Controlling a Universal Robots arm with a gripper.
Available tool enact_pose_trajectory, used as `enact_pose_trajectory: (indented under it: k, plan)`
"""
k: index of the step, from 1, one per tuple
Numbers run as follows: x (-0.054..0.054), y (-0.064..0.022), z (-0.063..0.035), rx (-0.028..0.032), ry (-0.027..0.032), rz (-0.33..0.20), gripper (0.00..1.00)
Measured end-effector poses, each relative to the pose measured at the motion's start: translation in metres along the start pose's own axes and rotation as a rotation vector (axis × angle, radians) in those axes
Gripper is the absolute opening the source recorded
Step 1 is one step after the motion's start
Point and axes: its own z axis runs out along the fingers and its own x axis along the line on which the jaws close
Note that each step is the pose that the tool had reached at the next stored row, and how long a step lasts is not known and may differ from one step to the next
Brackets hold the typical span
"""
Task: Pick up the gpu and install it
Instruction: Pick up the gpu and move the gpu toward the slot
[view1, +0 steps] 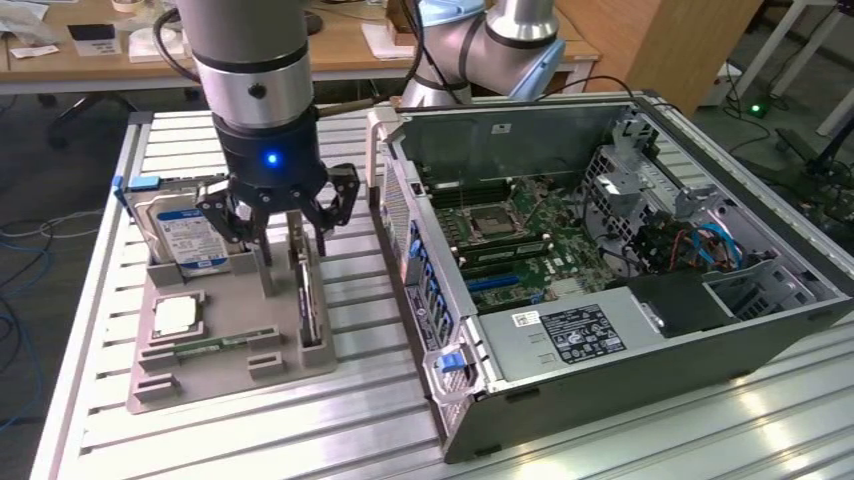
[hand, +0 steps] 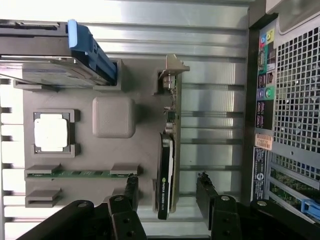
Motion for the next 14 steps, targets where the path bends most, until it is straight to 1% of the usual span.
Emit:
enact_pose_trajectory:
  k: [2, 3, 5, 6, 10, 11, 12, 13, 14]
  plan:
    - [0.0, -0.0011, 0.0037, -0.0001, 0.0, 0.0, 0.6]
    - [0.0, -0.0013, 0.0056, -0.0001, -0.0002, 0.0, 0.65]
    - [0.0, -0.0013, 0.0091, 0.0, 0.0, 0.0, 0.65]
    - [0.0, -0.0013, 0.011, -0.0001, -0.0001, 0.0, 0.72]
    - [0.0, -0.0014, 0.0181, 0.0, 0.0004, 0.0, 0.72]
    - [0.0, -0.0015, 0.0193, 0.0002, 0.0023, 0.001, 0.72]
    - [-0.001, -0.0014, 0.0199, 0.0003, 0.0073, 0.001, 0.72]
    - [-0.002, -0.0013, 0.0206, 0.0002, 0.0149, 0.001, 0.72]
    - [-0.003, -0.0012, 0.0214, 0.0002, 0.0241, 0.001, 0.72]
